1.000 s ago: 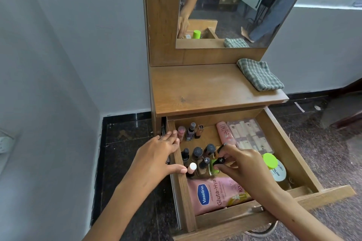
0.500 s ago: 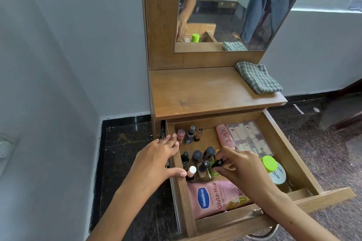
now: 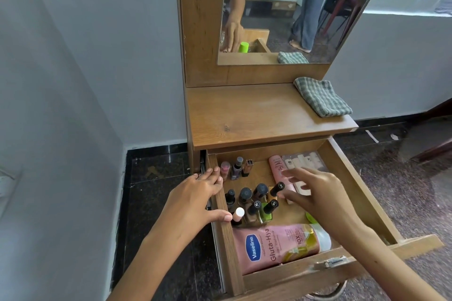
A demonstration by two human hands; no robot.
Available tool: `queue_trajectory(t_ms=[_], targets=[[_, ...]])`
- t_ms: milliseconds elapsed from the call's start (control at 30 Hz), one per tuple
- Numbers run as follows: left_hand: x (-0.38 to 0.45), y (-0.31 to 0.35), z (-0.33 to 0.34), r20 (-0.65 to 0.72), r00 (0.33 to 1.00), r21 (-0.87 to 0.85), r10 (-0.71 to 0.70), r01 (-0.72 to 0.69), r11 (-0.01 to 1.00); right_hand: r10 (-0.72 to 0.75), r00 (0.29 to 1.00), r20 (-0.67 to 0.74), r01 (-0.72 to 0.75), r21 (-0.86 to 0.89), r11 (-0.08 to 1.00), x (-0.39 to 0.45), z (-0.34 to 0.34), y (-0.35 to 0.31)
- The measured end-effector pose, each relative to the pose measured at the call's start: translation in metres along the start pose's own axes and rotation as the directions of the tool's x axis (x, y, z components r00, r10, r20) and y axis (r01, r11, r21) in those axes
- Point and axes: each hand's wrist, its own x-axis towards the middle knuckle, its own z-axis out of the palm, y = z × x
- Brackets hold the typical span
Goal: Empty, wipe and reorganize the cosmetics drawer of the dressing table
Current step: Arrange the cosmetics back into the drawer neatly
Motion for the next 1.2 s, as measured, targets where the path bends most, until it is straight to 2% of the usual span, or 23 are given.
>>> queue_trajectory(t_ms=[100, 167, 1200], targets=[[0.0, 0.001, 0.0, 0.003, 1.0, 0.002, -0.01, 0.01, 1.0, 0.051, 0.992, 0.119, -0.047, -0.033, 0.998, 0.003, 0.006, -0.001], [0.0, 0.0, 0.0, 0.004, 1.0, -0.001, -0.018, 0.018, 1.0, 0.057, 0.988, 0.147, -0.053, -0.033, 0.998, 0.005, 0.01, -0.001], [-0.003, 0.004, -0.003, 0.001, 1.0, -0.019, -0.027, 0.027, 0.999, 0.085, 0.969, 0.231, -0.04, -0.191, 0.981, 0.02, 0.016, -0.002]])
